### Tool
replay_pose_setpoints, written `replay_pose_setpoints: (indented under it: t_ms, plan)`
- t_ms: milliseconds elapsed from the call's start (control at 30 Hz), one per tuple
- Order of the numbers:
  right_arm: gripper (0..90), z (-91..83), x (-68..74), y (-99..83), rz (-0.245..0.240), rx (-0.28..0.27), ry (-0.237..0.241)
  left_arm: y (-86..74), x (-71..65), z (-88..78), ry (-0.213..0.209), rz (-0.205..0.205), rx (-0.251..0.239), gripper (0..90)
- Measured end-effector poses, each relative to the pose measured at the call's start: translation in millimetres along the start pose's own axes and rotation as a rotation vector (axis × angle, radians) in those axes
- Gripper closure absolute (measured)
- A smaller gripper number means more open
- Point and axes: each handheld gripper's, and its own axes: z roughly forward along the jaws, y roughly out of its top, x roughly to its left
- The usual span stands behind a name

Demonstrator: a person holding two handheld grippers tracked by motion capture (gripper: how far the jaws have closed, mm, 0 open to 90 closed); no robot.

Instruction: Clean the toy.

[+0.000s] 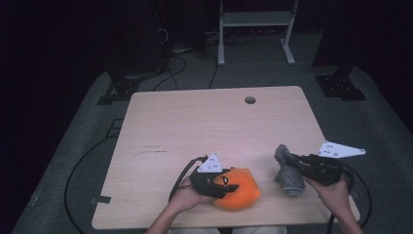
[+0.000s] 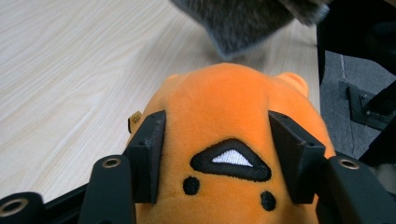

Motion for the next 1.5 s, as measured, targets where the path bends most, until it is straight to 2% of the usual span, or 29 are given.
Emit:
replay_pose_setpoints:
  t_ms: [33,100,200,367,467,533,733,900,1000,1200,1233,1300,1333,1433,1500]
  plan:
    - [79.9,-6.6,-5.3,-0.5,0.0,-0.002,-0.026,0.4,-0.6,-0.3,0.005,0.006,-0.003,43.4]
    - [79.1,-13.8,-12.0,-1.8,-0.027,0.031,-0.094,0.8,-1.9,-0.4,0.015,0.002,-0.013,43.6]
    - [76.1,-15.6,-21.3,-7.5,-0.028,0.07,-0.144,1.1,-3.3,-0.6,0.036,0.004,-0.032,43.3]
    - [57.1,6.0,-29.1,-18.5,0.019,0.111,-0.059,1.8,-3.4,-0.3,0.062,0.014,-0.039,43.4]
    - [52.3,13.9,-32.2,-19.4,0.074,0.063,0.015,1.7,-2.1,-1.7,0.079,0.019,-0.042,43.5]
    - [50.8,16.3,-33.0,-18.3,0.097,0.033,0.044,1.9,-1.0,-3.1,0.094,0.022,-0.043,43.6]
    - [49.2,23.9,-27.3,-17.0,0.087,0.035,0.069,6.5,10.1,-10.3,0.194,0.042,-0.058,44.0]
    - [48.8,29.6,-22.3,-15.8,0.076,0.041,0.089,12.3,29.6,-9.5,0.305,0.041,-0.073,44.0]
    - [48.6,33.1,-20.4,-14.9,0.071,0.054,0.097,16.7,41.9,-8.2,0.354,0.031,-0.081,43.9]
    - [47.1,34.7,-20.6,-15.4,0.072,0.051,0.1,23.8,63.5,-2.1,0.403,0.012,-0.072,43.0]
    - [46.6,34.6,-20.6,-15.7,0.074,0.047,0.101,23.1,66.9,0.0,0.401,-0.002,-0.064,42.0]
    - [46.0,34.4,-20.4,-16.1,0.071,0.045,0.099,19.4,73.3,4.6,0.38,-0.032,-0.039,37.2]
    - [45.6,34.4,-20.3,-16.2,0.071,0.044,0.1,17.0,75.2,4.7,0.361,-0.054,-0.046,33.8]
    - [44.7,33.4,-20.5,-17.4,0.074,0.039,0.1,16.7,74.3,-4.0,0.376,-0.075,-0.076,23.1]
    - [43.9,33.8,-20.9,-17.9,0.079,0.037,0.101,16.6,72.6,-10.7,0.381,-0.09,-0.09,19.3]
